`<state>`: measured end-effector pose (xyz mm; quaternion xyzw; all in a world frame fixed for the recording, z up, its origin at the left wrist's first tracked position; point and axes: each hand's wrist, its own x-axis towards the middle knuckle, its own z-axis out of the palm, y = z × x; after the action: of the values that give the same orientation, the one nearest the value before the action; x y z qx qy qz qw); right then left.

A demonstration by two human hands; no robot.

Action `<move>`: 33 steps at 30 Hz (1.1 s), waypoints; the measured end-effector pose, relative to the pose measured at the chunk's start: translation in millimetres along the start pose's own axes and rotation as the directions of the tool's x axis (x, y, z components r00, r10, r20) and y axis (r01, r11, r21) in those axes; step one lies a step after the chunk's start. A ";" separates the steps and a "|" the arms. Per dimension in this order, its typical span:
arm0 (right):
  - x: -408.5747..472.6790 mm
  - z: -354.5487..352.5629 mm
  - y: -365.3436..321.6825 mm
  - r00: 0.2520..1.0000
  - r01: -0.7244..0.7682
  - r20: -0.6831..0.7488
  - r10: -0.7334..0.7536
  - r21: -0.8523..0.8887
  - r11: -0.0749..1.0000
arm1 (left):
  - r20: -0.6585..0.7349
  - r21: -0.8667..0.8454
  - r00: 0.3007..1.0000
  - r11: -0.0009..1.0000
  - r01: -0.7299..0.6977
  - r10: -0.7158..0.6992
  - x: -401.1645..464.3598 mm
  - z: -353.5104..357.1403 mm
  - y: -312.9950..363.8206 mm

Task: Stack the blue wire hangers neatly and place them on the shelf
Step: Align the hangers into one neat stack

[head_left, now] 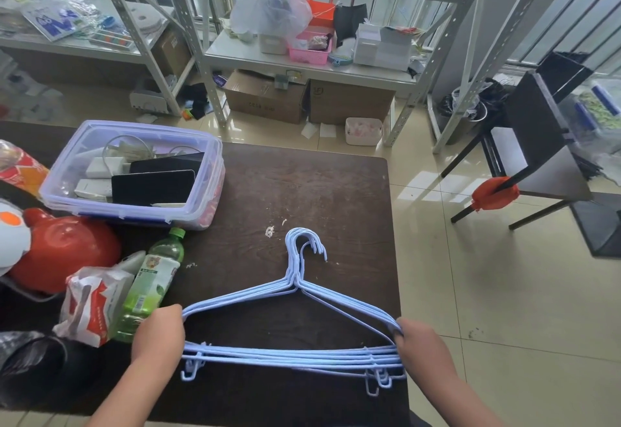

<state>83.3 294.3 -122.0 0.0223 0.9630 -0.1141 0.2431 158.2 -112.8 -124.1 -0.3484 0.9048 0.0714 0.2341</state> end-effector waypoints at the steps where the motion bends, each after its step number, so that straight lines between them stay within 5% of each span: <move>1: 0.6 0.6 -0.6 1.000 -0.006 0.011 0.007 -0.009 1.000 | -0.002 0.001 1.000 1.000 0.003 -0.003 -0.1 0.6 -0.4; 10: 9.3 -1.9 -8.4 0.995 -0.014 0.095 0.020 -0.068 0.998 | 0.008 -0.002 1.000 1.000 -0.008 0.008 4.4 -2.6 1.0; 20: 6.0 -10.9 -8.4 0.999 0.037 0.030 -0.034 -0.123 0.992 | -0.030 0.014 0.996 0.996 -0.084 0.084 -0.2 -3.7 -8.3; 33: 3.5 -25.2 -9.5 0.999 -0.018 0.037 0.018 0.003 1.000 | -0.141 0.045 0.980 0.990 -0.133 0.138 2.2 -19.8 -8.4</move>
<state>67.6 290.7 -100.2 0.0293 0.9579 -0.1138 0.2619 154.9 -126.2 -107.4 -0.2860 0.9421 0.0459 0.1690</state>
